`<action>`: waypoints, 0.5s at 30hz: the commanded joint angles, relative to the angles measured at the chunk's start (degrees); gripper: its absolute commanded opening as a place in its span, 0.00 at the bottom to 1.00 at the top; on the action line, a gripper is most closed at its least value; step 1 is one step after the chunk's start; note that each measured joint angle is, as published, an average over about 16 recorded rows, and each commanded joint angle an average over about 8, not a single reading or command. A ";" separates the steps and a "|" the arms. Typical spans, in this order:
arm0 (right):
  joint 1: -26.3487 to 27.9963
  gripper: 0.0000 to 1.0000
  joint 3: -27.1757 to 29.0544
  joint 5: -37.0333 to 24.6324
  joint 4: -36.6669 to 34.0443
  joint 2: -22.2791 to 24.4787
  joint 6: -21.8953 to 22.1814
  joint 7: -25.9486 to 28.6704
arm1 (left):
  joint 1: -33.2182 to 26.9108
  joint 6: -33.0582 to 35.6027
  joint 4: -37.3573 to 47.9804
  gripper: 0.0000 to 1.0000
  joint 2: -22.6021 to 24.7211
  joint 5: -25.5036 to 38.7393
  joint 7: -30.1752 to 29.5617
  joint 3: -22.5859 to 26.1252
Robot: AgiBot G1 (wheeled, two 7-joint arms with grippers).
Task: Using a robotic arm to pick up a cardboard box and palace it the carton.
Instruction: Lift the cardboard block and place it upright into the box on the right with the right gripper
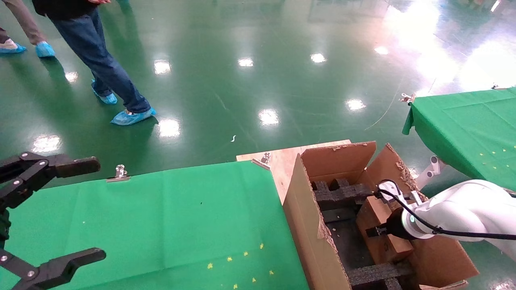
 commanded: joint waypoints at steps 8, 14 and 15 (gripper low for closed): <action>0.24 1.00 0.05 0.25 -0.39 -0.06 0.17 -0.52 | 0.00 0.00 0.02 1.00 0.00 -0.01 0.01 0.01; 1.30 1.00 0.25 -0.29 0.05 0.29 -0.32 -0.37 | -0.01 0.00 0.03 1.00 0.00 -0.01 0.02 0.02; 1.47 1.00 0.28 -0.38 0.19 0.39 -0.39 -0.37 | -0.01 0.00 0.03 1.00 0.00 -0.02 0.02 0.02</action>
